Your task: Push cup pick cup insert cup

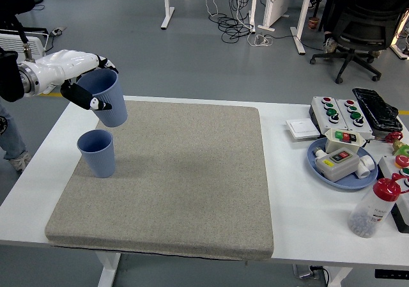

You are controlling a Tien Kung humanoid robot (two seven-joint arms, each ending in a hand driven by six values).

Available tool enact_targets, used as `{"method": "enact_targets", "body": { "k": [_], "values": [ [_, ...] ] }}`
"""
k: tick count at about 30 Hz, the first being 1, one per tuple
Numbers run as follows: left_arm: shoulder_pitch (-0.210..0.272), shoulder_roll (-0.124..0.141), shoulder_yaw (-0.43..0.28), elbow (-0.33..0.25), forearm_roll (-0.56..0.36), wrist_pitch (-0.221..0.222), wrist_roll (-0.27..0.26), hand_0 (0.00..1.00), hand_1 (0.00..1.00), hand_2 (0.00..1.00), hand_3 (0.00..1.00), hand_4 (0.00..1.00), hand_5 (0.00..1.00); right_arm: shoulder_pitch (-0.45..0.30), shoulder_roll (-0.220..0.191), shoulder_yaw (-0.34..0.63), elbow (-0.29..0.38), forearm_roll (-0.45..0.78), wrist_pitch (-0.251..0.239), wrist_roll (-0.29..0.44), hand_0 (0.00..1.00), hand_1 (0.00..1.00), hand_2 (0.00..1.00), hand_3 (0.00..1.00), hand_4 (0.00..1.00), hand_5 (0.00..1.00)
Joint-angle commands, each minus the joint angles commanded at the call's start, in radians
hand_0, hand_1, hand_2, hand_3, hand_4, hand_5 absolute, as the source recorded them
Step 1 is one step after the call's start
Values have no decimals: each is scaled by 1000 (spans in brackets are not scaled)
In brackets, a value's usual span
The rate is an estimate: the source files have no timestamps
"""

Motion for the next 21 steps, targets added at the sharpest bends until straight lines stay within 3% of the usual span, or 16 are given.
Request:
{"method": "enact_targets", "body": {
  "k": [5, 21],
  "values": [
    [-1, -5, 21, 54, 1, -13, 9, 408, 535, 550, 544, 523, 100, 0, 0, 1, 0, -2, 0, -1, 689, 614, 639, 571, 92, 485],
    [-2, -20, 72, 107, 21, -15, 15, 412, 541, 550, 553, 508, 80, 0, 1, -2, 0, 4, 0, 1, 689, 615, 639, 571, 93, 484]
  ]
}}
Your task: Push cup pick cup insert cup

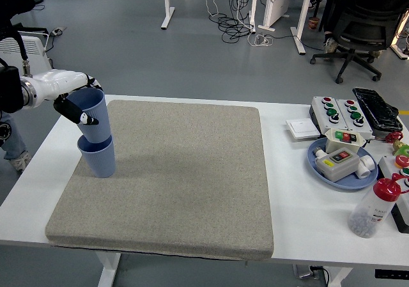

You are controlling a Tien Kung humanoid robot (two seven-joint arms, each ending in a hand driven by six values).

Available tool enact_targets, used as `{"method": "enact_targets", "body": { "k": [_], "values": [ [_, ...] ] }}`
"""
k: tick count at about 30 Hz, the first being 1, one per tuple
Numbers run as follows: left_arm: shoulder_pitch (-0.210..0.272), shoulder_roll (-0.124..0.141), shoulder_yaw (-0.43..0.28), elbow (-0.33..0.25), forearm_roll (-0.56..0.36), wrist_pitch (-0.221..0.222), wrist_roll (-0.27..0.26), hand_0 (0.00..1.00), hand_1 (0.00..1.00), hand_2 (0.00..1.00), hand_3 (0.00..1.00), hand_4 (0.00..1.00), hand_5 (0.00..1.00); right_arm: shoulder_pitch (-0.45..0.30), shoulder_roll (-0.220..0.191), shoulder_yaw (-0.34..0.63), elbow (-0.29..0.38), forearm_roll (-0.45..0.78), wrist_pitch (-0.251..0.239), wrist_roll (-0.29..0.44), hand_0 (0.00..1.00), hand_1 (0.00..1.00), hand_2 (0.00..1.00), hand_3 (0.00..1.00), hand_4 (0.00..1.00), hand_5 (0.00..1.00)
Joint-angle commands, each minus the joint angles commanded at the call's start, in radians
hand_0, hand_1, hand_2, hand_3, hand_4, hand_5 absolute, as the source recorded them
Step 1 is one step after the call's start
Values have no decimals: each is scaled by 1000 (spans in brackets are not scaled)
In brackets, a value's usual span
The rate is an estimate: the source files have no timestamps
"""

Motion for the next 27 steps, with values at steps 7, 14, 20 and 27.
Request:
{"method": "enact_targets", "body": {
  "k": [7, 14, 20, 27],
  "values": [
    [8, -9, 10, 15, -2, 1, 0, 413, 541, 550, 552, 508, 82, -2, 0, -1, 0, 4, -1, 1, 689, 615, 639, 571, 93, 483],
    [10, -16, 16, 43, 9, 8, -6, 413, 541, 550, 556, 508, 82, -5, 0, 1, 0, 0, -1, 1, 689, 615, 639, 571, 93, 483],
    [9, -21, 24, 59, 17, 6, -6, 405, 554, 578, 630, 550, 99, -7, 1, 2, 1, -2, -2, 0, 689, 615, 640, 571, 93, 483],
    [14, -23, 29, 60, 13, 18, -15, 331, 601, 679, 797, 785, 301, -8, 2, 3, 1, -3, -1, -1, 689, 616, 639, 571, 93, 483]
  ]
}}
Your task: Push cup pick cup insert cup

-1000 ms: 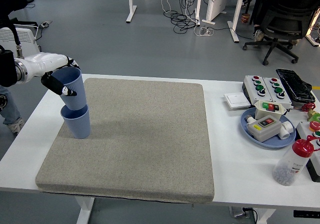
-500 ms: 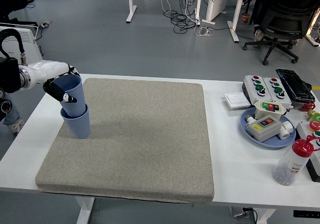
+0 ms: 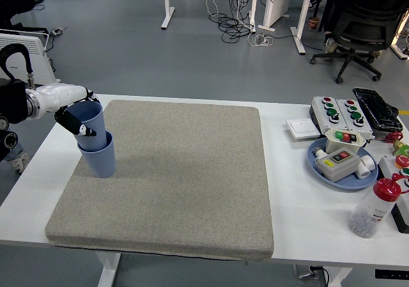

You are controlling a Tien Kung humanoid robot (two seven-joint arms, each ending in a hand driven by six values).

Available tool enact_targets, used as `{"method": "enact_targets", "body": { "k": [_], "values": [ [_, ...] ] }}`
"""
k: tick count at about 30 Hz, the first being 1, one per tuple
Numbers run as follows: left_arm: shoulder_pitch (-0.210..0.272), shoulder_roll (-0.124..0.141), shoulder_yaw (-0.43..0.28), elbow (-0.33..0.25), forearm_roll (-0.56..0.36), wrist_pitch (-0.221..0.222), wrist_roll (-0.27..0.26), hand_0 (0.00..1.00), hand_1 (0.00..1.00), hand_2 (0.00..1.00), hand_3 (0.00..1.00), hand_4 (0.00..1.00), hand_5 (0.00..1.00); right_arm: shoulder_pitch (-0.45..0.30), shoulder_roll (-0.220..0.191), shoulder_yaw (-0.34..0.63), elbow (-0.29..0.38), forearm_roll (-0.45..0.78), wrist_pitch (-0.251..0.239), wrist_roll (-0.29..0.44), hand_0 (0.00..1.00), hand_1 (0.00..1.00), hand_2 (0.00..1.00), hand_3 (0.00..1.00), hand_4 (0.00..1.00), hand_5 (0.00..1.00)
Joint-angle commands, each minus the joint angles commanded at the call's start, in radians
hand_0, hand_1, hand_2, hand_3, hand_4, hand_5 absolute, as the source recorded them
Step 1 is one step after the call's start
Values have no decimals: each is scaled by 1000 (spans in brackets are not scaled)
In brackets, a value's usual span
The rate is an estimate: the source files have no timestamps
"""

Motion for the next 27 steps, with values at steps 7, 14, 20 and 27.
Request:
{"method": "enact_targets", "body": {
  "k": [7, 14, 20, 27],
  "values": [
    [2, -5, 1, 4, -2, 15, -6, 546, 754, 829, 952, 925, 489, 4, -1, -2, -1, 2, 1, 1, 689, 616, 639, 572, 93, 482],
    [5, -8, 5, 7, -3, 30, -7, 907, 942, 998, 998, 984, 562, 7, -2, -2, -1, 2, 1, 1, 690, 616, 639, 571, 93, 483],
    [4, -8, 3, 6, -3, 36, -12, 926, 955, 998, 998, 992, 581, 7, -2, -4, -1, 6, 1, 2, 689, 615, 639, 571, 93, 482],
    [16, -6, -25, 4, -20, 57, -22, 928, 953, 998, 998, 991, 634, 7, -2, -4, -1, 5, 1, 2, 689, 615, 639, 571, 93, 482]
  ]
}}
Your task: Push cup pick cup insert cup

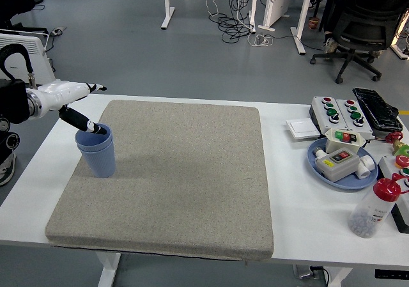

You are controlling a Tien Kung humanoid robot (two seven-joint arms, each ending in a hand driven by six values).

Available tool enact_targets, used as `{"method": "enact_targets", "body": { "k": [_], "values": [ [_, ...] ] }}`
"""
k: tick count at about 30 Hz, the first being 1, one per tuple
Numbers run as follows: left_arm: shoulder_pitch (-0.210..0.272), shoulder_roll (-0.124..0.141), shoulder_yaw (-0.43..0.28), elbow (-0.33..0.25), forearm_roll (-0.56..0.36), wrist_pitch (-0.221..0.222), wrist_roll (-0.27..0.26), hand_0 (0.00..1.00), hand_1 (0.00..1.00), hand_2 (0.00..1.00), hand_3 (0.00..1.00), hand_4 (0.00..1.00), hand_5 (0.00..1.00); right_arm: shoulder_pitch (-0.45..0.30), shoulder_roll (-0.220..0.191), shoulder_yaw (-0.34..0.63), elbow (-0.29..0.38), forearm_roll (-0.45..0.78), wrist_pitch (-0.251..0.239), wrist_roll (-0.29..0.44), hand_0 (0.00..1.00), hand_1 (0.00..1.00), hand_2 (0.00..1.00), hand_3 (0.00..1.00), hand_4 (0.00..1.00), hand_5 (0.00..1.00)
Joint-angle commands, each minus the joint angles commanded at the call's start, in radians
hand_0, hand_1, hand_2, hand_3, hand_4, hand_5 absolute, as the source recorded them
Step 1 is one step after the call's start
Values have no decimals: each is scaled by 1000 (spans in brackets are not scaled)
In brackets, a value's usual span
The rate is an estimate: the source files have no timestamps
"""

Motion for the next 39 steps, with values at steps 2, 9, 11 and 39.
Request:
{"method": "enact_targets", "body": {
  "k": [2, 9, 11, 39],
  "values": [
    [21, -3, -27, 3, -60, 60, -12, 928, 953, 998, 998, 991, 634, 0, 0, 0, 0, 0, 0, 0, 689, 615, 639, 571, 93, 482],
    [139, -53, -198, 6, -341, 334, -73, 885, 884, 937, 954, 848, 923, -2, 0, 1, -1, -3, 0, 0, 689, 615, 639, 571, 93, 483],
    [195, -79, -266, -12, -425, 409, -100, 888, 867, 895, 833, 701, 998, -3, 1, 1, -1, -3, 0, 0, 690, 615, 639, 571, 93, 483],
    [889, -441, -657, -382, -1491, 473, -242, 911, 909, 974, 966, 531, 998, -11, 3, 14, -3, -32, 1, -3, 689, 615, 639, 571, 93, 484]
  ]
}}
